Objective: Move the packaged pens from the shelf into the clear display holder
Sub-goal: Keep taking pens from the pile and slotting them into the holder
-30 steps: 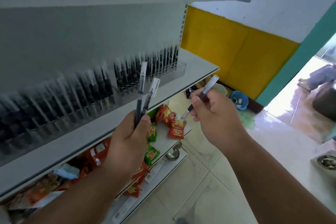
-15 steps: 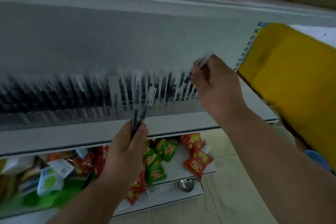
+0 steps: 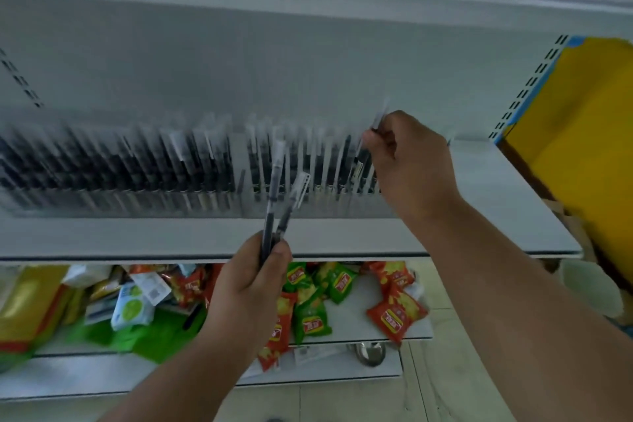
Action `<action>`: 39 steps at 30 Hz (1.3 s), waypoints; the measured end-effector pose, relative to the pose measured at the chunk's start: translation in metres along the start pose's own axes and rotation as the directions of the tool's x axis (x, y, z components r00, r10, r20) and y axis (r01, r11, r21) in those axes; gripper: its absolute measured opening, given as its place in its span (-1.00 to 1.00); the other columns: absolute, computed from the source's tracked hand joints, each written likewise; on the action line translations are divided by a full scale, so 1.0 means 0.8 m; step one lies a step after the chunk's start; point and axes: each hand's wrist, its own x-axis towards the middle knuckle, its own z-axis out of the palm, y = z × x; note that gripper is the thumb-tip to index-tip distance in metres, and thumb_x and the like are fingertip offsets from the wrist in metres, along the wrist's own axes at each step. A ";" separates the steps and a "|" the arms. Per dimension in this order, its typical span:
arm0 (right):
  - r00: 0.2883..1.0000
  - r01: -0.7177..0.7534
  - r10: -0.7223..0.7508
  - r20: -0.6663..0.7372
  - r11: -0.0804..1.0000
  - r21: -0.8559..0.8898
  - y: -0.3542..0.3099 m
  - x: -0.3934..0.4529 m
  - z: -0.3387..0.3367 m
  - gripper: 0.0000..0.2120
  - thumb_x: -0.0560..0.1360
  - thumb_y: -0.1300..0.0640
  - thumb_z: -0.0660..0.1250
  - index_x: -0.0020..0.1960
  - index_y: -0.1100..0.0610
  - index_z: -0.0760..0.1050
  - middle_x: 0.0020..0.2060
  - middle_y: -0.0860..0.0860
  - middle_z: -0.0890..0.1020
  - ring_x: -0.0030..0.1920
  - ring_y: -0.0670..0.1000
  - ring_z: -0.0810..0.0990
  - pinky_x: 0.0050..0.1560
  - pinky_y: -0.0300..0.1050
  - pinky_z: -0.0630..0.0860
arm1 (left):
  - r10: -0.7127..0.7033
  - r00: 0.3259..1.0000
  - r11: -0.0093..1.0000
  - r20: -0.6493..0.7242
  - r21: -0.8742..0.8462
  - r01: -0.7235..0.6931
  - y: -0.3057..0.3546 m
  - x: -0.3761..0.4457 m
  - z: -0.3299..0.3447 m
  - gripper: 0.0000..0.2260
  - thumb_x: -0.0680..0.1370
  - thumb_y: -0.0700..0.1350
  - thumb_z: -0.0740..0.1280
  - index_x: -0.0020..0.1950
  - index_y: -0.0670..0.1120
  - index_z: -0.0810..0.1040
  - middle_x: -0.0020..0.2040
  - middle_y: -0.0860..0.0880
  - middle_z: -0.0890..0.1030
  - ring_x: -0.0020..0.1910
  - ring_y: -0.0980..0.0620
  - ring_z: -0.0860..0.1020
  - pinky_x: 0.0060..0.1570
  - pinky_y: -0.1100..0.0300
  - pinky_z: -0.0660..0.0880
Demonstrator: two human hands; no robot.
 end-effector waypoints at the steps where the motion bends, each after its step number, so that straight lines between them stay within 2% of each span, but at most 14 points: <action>1: 1.000 -0.013 0.013 -0.007 1.000 -0.002 0.000 0.000 0.001 -0.81 0.61 -0.01 0.25 -0.12 0.07 0.39 -0.33 -0.15 0.45 -0.32 -0.21 0.42 -0.36 -0.27 0.28 | 0.004 1.000 1.000 0.015 0.001 -0.004 0.000 0.002 -0.002 -0.81 0.48 0.10 0.26 -0.25 0.03 0.45 -0.37 -0.02 0.31 -0.38 -0.05 0.20 -0.35 -0.06 0.15; 5: 0.999 -0.028 0.027 -0.016 0.999 -0.042 -0.009 0.001 0.000 -0.80 0.61 -0.02 0.26 -0.11 0.08 0.42 -0.34 -0.13 0.46 -0.33 -0.16 0.43 -0.36 -0.23 0.30 | 0.011 0.997 1.000 0.081 0.001 -0.011 0.003 0.012 -0.014 -0.76 0.41 0.22 0.26 -0.26 0.07 0.45 -0.35 -0.04 0.31 -0.35 -0.09 0.21 -0.31 -0.10 0.22; 8: 0.992 -0.060 0.076 0.105 0.987 -0.149 -0.010 -0.001 0.003 -0.77 0.61 -0.02 0.26 -0.12 0.12 0.42 -0.33 -0.03 0.50 -0.26 0.01 0.50 -0.26 -0.14 0.39 | 0.018 0.993 1.000 0.115 -0.017 -0.017 0.003 0.019 -0.020 -0.75 0.41 0.23 0.26 -0.26 0.06 0.45 -0.35 -0.04 0.30 -0.36 -0.06 0.21 -0.29 -0.08 0.22; 11: 0.957 -0.145 0.198 0.213 0.959 -0.243 -0.002 -0.016 0.021 -0.76 0.61 -0.04 0.25 -0.14 0.08 0.39 -0.34 -0.05 0.46 -0.19 0.06 0.54 -0.25 -0.14 0.32 | 0.028 0.988 0.999 0.152 -0.042 -0.022 0.001 0.022 -0.025 -0.75 0.42 0.23 0.27 -0.26 0.06 0.44 -0.35 -0.03 0.30 -0.35 -0.06 0.21 -0.27 -0.09 0.21; 14: 0.961 -0.228 0.255 0.111 0.950 -0.211 0.000 -0.031 0.028 -0.77 0.54 -0.13 0.33 -0.10 0.02 0.41 -0.26 -0.07 0.48 -0.16 0.03 0.53 -0.23 -0.16 0.31 | 0.033 0.984 0.999 0.177 -0.026 -0.029 0.004 0.022 -0.031 -0.75 0.45 0.21 0.28 -0.25 0.06 0.44 -0.35 -0.03 0.31 -0.37 -0.05 0.22 -0.30 -0.06 0.20; 17: 0.978 -0.208 0.206 -0.042 0.978 -0.029 -0.020 -0.049 0.011 -0.74 0.49 -0.18 0.37 -0.05 0.00 0.46 -0.21 -0.11 0.53 -0.23 -0.10 0.50 -0.29 -0.18 0.36 | 0.040 0.982 0.999 0.185 -0.005 -0.040 0.005 0.023 -0.031 -0.77 0.62 0.04 0.25 -0.22 0.01 0.44 -0.36 -0.03 0.30 -0.39 -0.03 0.22 -0.32 -0.03 0.20; 20: 0.972 -0.205 0.153 0.177 0.923 0.325 -0.058 -0.069 -0.005 -0.81 0.49 -0.13 0.36 -0.13 -0.01 0.55 -0.34 -0.16 0.58 -0.34 -0.22 0.51 -0.34 -0.39 0.42 | 0.064 0.977 0.998 0.205 -0.002 -0.065 0.008 0.025 -0.022 -0.76 0.56 0.11 0.28 -0.22 0.01 0.44 -0.38 0.00 0.30 -0.40 -0.03 0.23 -0.33 -0.02 0.21; 23: 0.935 -0.264 0.109 0.336 0.848 0.460 -0.067 -0.078 -0.006 -0.84 0.53 0.07 0.38 -0.15 0.16 0.55 -0.43 -0.04 0.57 -0.44 -0.10 0.50 -0.40 -0.28 0.45 | 0.122 0.953 0.992 0.276 -0.015 -0.123 0.012 0.027 -0.004 -0.72 0.44 0.25 0.25 -0.25 0.06 0.44 -0.38 0.05 0.32 -0.38 -0.01 0.26 -0.29 -0.03 0.21; 27: 0.944 -0.327 0.200 0.262 0.676 0.661 -0.047 -0.064 -0.019 -0.84 0.59 0.19 0.31 -0.16 0.21 0.51 -0.35 0.14 0.64 -0.41 0.06 0.51 -0.44 -0.17 0.34 | 0.126 0.953 0.989 0.274 0.041 -0.142 0.018 0.032 0.011 -0.73 0.42 0.28 0.21 -0.24 0.11 0.50 -0.43 0.13 0.37 -0.41 0.06 0.30 -0.27 0.04 0.25; 30: 0.962 -0.227 0.264 0.071 0.626 0.746 -0.026 -0.038 -0.038 -0.85 0.61 0.23 0.25 -0.14 0.16 0.47 -0.19 0.19 0.68 -0.40 0.06 0.56 -0.44 -0.17 0.35 | 0.082 0.977 0.995 0.196 0.033 -0.090 0.014 0.034 0.013 -0.76 0.48 0.21 0.22 -0.24 0.09 0.50 -0.40 0.08 0.34 -0.38 0.00 0.29 -0.29 0.02 0.25; 33: 0.967 -0.086 0.195 -0.164 0.856 0.509 -0.001 -0.018 -0.046 -0.87 0.61 0.14 0.24 -0.12 0.11 0.45 -0.23 0.01 0.67 -0.36 0.01 0.61 -0.33 -0.12 0.47 | 0.059 0.988 0.998 0.145 -0.009 -0.059 0.011 0.034 0.019 -0.76 0.57 0.10 0.22 -0.27 0.07 0.46 -0.40 0.05 0.31 -0.41 0.01 0.24 -0.37 0.08 0.19; 34: 0.969 -0.059 0.151 -0.195 0.910 0.410 0.005 -0.014 -0.045 -0.87 0.60 0.11 0.24 -0.11 0.11 0.44 -0.27 -0.02 0.65 -0.35 -0.05 0.60 -0.30 -0.20 0.47 | 0.063 0.989 0.998 0.134 -0.010 -0.062 0.012 0.034 0.022 -0.76 0.56 0.09 0.21 -0.28 0.08 0.46 -0.40 0.05 0.31 -0.42 0.03 0.24 -0.38 0.10 0.19; 36: 0.975 -0.010 0.065 -0.214 0.968 0.251 0.010 -0.012 -0.041 -0.87 0.60 0.08 0.25 -0.10 0.08 0.42 -0.32 -0.07 0.60 -0.32 -0.11 0.56 -0.35 -0.41 0.36 | 0.068 0.991 0.998 0.119 -0.011 -0.067 0.015 0.035 0.028 -0.76 0.56 0.10 0.21 -0.29 0.09 0.46 -0.39 0.04 0.32 -0.42 0.04 0.25 -0.39 0.12 0.20; 39: 0.990 0.042 -0.028 -0.140 0.994 0.102 0.015 -0.007 -0.030 -0.87 0.61 0.05 0.24 -0.09 0.04 0.37 -0.35 -0.14 0.49 -0.34 -0.20 0.47 -0.40 -0.42 0.27 | 0.052 0.995 0.999 0.087 -0.007 -0.052 0.014 0.035 0.033 -0.69 0.66 -0.03 0.19 -0.29 0.10 0.46 -0.39 0.03 0.32 -0.42 0.04 0.24 -0.39 0.11 0.19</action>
